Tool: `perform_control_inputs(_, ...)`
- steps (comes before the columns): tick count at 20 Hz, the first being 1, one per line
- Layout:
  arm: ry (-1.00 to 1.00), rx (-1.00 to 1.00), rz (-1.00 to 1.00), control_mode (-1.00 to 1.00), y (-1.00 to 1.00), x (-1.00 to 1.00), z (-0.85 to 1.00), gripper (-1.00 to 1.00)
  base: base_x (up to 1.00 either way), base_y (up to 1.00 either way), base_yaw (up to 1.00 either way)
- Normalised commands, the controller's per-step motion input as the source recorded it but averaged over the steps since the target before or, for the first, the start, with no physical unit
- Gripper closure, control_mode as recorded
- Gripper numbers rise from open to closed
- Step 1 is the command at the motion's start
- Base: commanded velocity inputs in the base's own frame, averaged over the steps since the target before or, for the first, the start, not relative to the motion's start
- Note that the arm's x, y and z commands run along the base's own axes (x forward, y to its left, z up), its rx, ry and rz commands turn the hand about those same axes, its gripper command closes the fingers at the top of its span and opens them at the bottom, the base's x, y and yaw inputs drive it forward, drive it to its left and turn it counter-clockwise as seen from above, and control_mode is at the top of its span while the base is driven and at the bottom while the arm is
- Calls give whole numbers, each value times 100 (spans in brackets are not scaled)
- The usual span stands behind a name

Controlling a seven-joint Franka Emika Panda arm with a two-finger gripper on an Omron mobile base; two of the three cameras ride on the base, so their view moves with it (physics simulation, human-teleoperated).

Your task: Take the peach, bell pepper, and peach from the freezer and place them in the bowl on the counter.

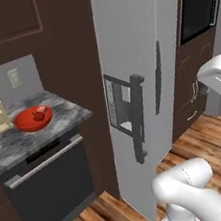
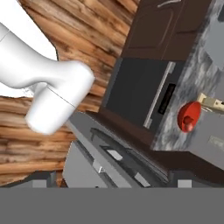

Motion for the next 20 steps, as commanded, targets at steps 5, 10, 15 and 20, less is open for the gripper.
perform_control_inputs(5, 0, 0, 0, 100, 0, 0, 0, -100, 73, -100, 11)
perform_control_inputs(10, 0, 0, 0, 100, 0, 0, 0, -100, 92, -94, 19)
perform_control_inputs(15, 0, 0, 0, 100, 0, 0, 0, -100, 97, -83, 36)
perform_control_inputs(20, 0, 0, 0, 100, 0, 0, 0, -100, 100, -36, 54)
